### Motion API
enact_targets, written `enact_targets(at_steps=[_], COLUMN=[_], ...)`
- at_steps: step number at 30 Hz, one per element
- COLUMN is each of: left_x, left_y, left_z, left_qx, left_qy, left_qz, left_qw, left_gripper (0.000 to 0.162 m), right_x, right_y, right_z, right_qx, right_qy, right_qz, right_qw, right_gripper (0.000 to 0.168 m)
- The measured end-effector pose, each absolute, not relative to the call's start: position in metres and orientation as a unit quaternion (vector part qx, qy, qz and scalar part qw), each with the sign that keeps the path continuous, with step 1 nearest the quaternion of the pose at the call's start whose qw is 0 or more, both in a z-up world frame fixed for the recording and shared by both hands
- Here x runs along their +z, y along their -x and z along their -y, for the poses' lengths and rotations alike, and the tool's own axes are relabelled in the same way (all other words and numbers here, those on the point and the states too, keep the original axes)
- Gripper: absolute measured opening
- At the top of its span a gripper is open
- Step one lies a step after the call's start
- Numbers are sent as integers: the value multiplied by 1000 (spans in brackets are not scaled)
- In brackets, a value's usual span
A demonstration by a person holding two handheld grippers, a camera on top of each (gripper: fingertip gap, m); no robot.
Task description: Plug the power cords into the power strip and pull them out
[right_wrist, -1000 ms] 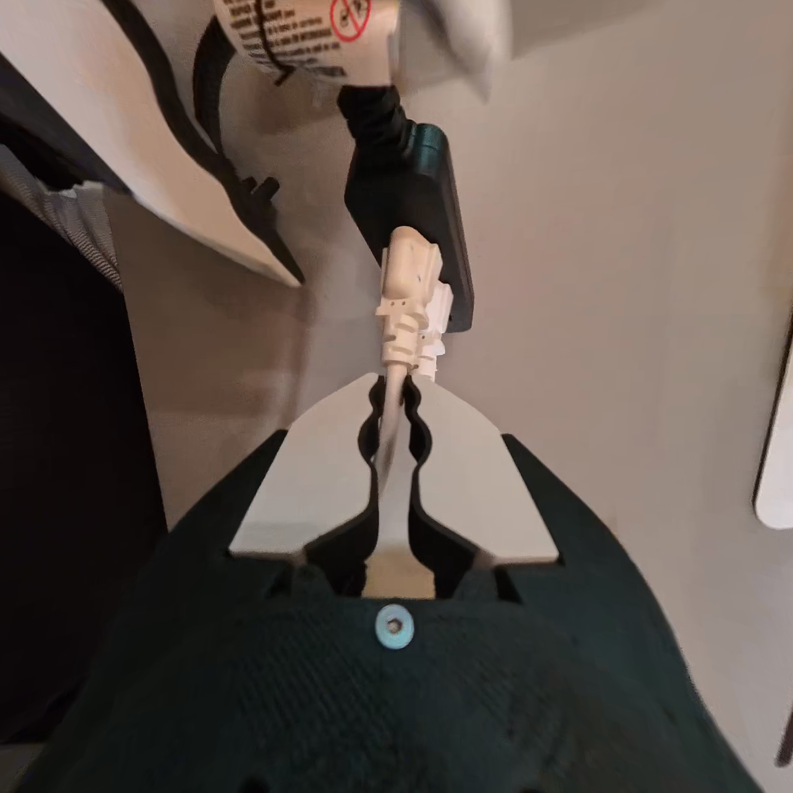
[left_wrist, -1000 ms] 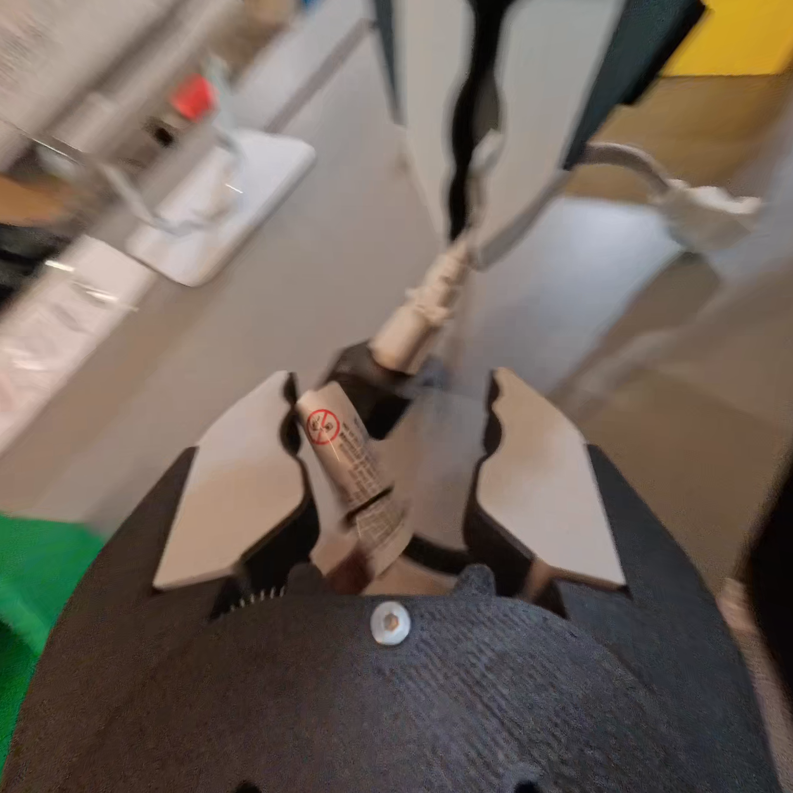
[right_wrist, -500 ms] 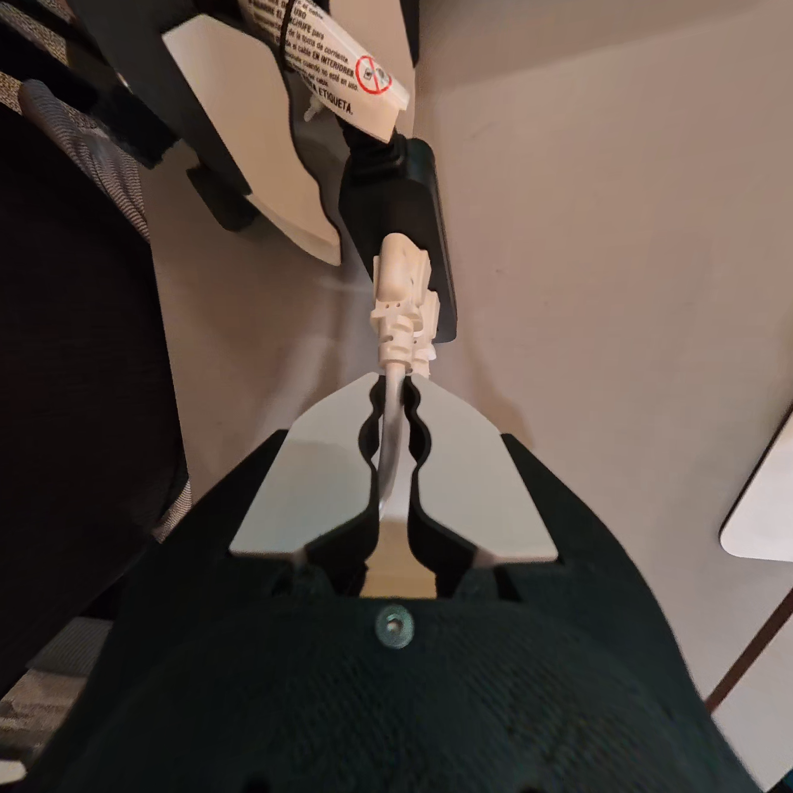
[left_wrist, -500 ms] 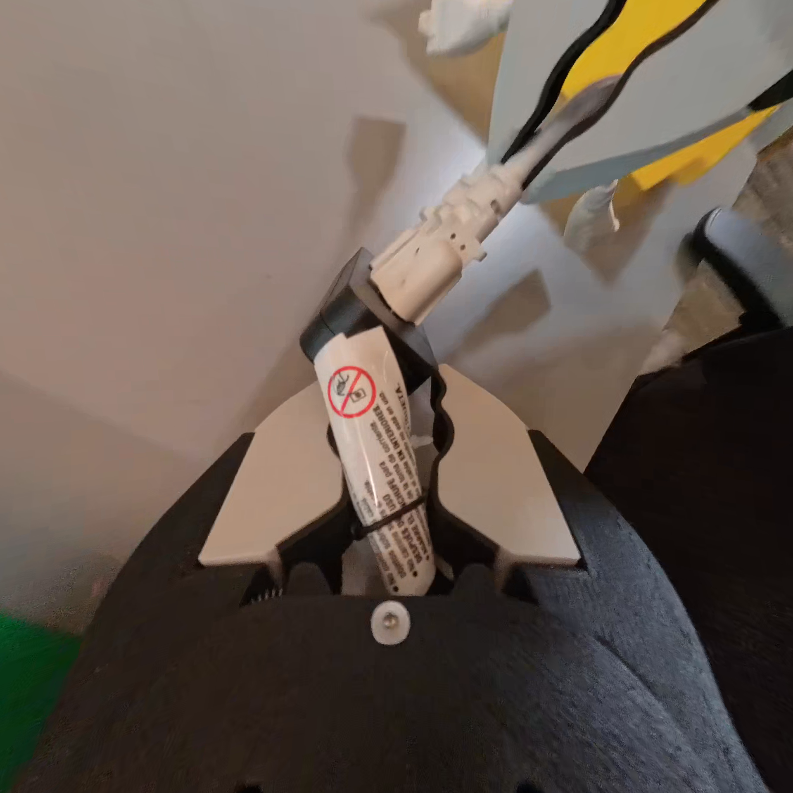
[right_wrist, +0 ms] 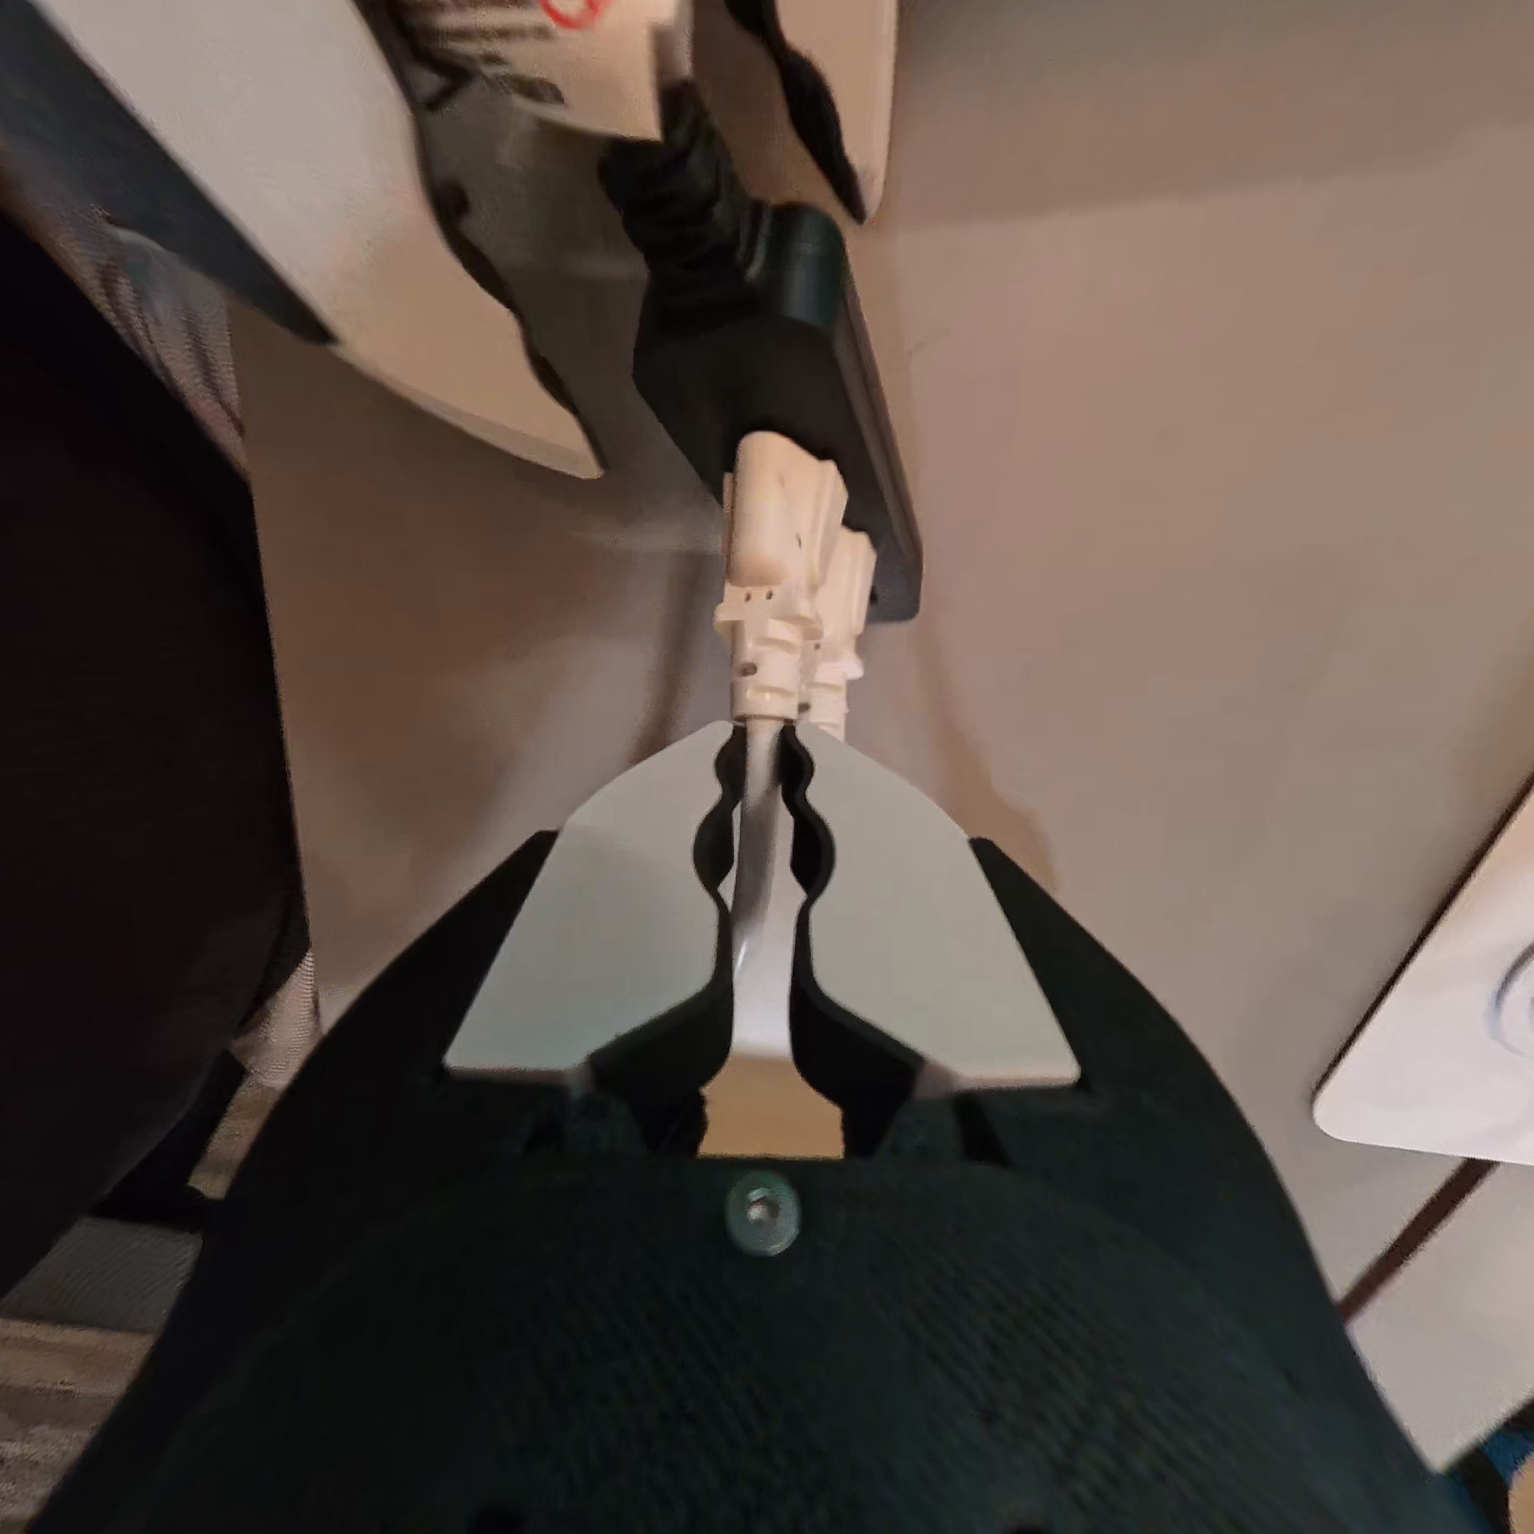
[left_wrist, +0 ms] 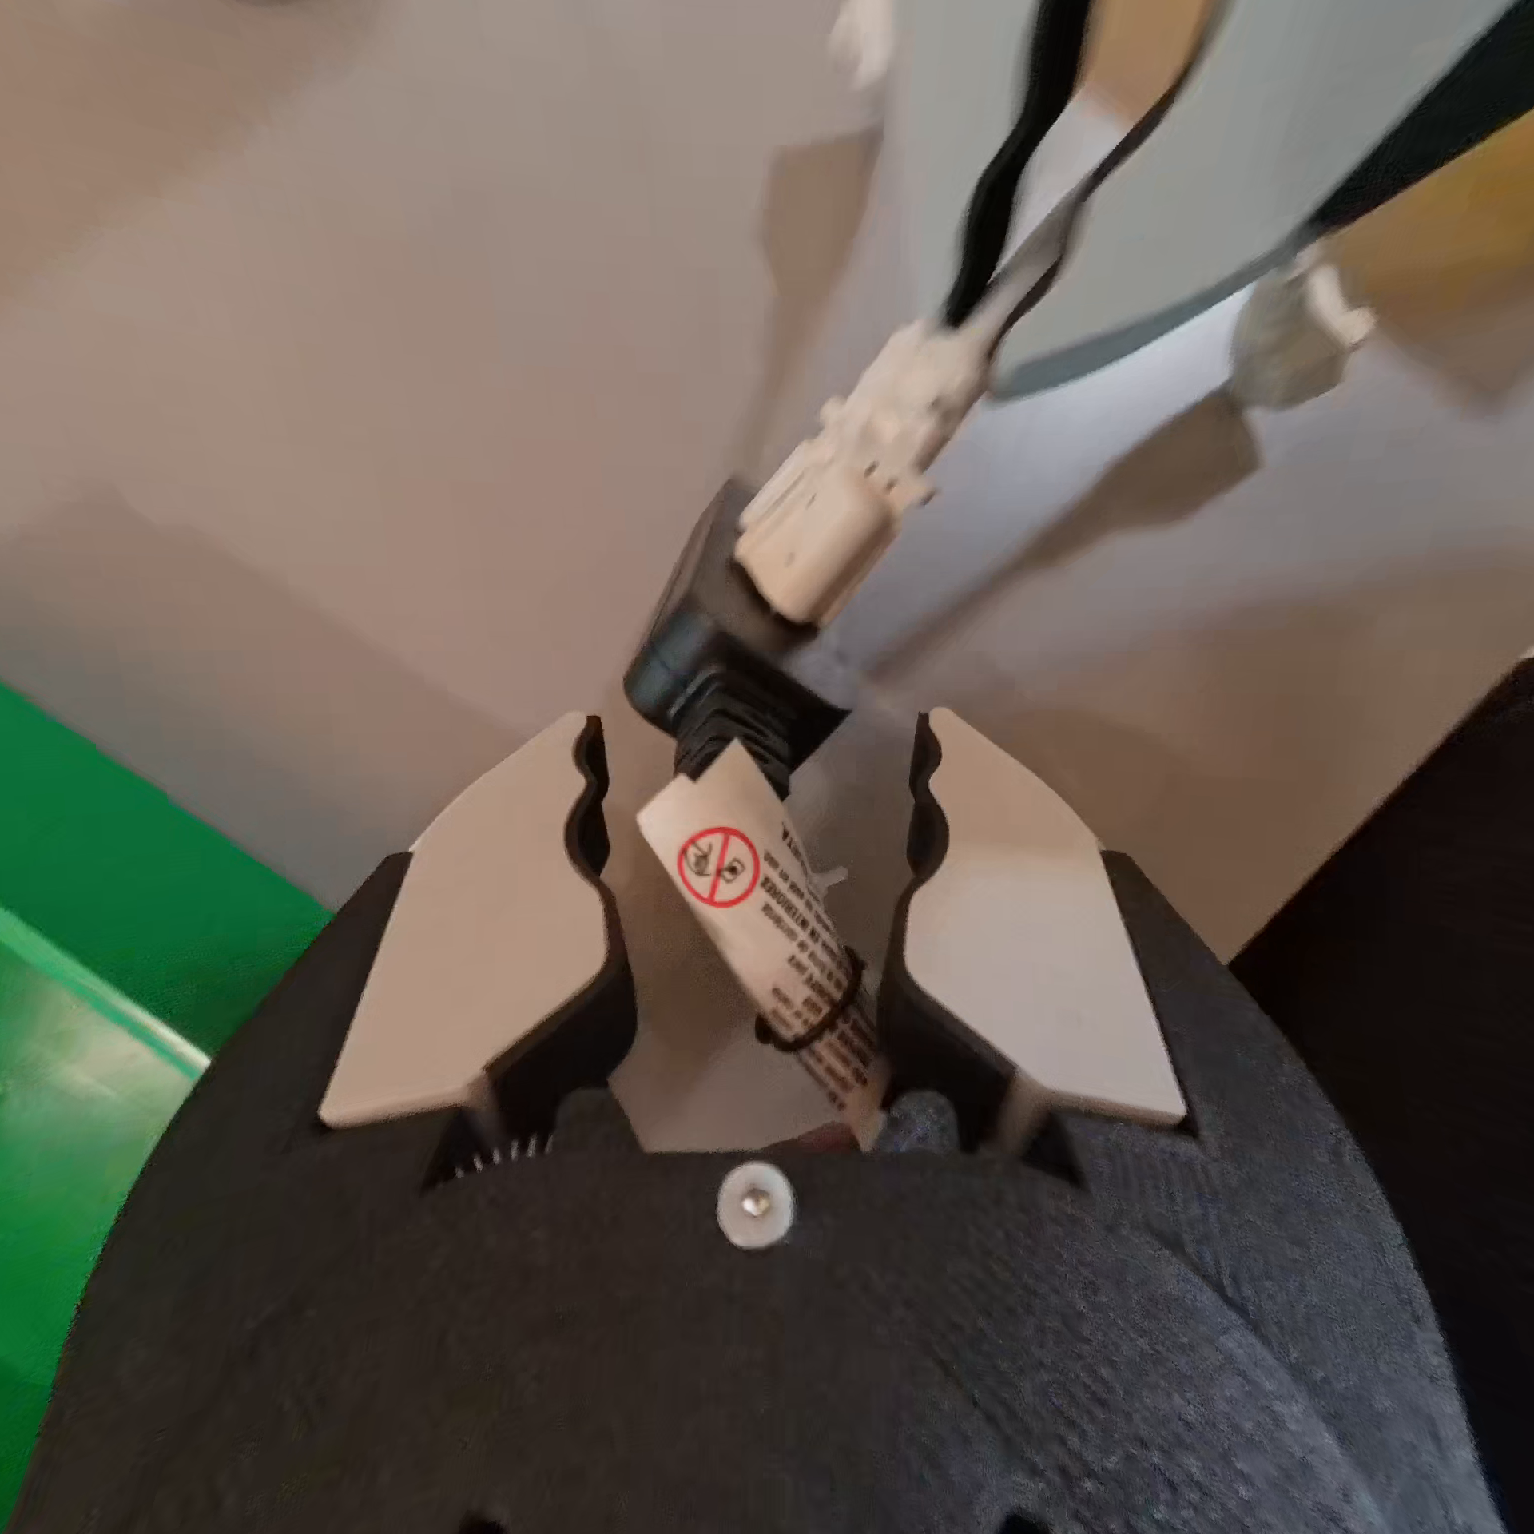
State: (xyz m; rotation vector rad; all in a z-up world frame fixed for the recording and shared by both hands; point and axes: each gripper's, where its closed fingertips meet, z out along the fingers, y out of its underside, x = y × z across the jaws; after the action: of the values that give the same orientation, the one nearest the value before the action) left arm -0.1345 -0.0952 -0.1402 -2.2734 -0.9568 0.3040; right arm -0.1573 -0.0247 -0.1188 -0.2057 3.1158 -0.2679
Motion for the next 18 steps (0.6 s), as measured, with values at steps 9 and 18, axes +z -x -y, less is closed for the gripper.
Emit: enact_targets(at_steps=[9,18], left_x=[-130,-141], left_y=[147,102], left_z=[98,13], left_qx=[280,75], left_qy=[898,892], left_qz=[261,255], left_qw=[217,366], left_gripper=[46,43], right_x=[-120,-107], right_y=[153,114], right_z=[21,-55], right_qx=[-81,-20], right_qy=[91,90], right_qz=[-992,-996], right_qw=[-10,-15], right_gripper=[9,8])
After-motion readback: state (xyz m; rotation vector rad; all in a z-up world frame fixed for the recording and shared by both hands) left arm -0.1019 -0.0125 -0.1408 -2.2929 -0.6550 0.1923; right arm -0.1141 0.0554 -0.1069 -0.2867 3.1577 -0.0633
